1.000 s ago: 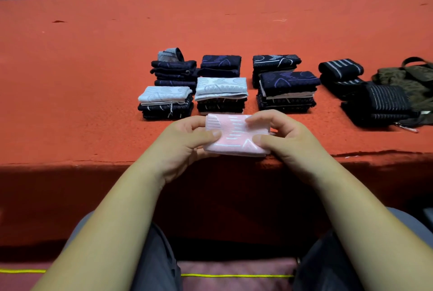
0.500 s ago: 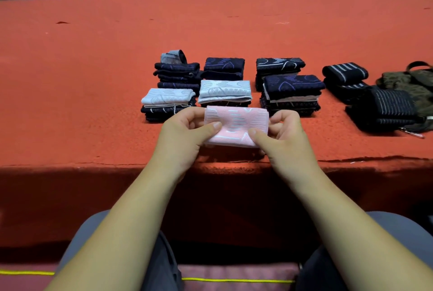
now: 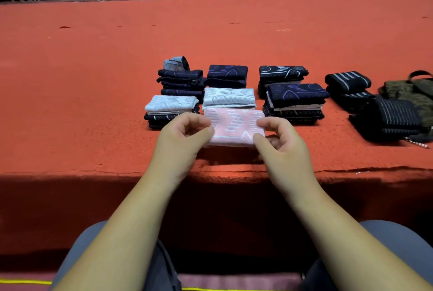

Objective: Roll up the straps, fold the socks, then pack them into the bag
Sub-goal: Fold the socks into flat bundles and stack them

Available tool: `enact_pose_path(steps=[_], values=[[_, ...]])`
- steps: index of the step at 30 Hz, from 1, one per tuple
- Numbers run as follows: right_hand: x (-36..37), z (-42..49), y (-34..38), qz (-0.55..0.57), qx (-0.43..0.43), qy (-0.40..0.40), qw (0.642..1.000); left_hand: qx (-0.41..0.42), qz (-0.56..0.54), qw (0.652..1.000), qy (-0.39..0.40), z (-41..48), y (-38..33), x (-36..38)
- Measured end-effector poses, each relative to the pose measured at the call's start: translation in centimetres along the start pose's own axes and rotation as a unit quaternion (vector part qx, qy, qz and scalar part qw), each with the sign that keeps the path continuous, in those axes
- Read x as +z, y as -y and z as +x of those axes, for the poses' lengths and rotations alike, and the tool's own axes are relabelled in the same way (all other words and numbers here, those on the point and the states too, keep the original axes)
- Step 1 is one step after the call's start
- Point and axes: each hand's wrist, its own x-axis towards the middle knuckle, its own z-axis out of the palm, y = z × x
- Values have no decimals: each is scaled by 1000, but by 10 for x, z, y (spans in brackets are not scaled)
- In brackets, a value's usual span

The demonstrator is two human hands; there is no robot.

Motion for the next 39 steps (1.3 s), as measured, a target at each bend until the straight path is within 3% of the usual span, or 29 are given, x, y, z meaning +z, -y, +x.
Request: enact_pose_path(steps=[9, 14, 22, 26, 34, 39], values=[[23, 6, 8, 63, -25, 17, 998, 36, -45, 998, -36, 12, -4, -18], [40, 14, 13, 93, -17, -10, 996, 8, -177, 981, -82, 23, -2, -25], [75, 27, 21, 85, 0, -49, 995, 38, -181, 973, -141, 32, 3, -39], [93, 35, 25, 55, -14, -29, 998, 58, -190, 962, -188, 40, 3, -46], [127, 43, 23, 46, -52, 93, 993, 74, -73, 960, -259, 66, 8, -68], [137, 46, 10, -47, -38, 160, 985, 48, 29, 954, -296, 74, 19, -69]])
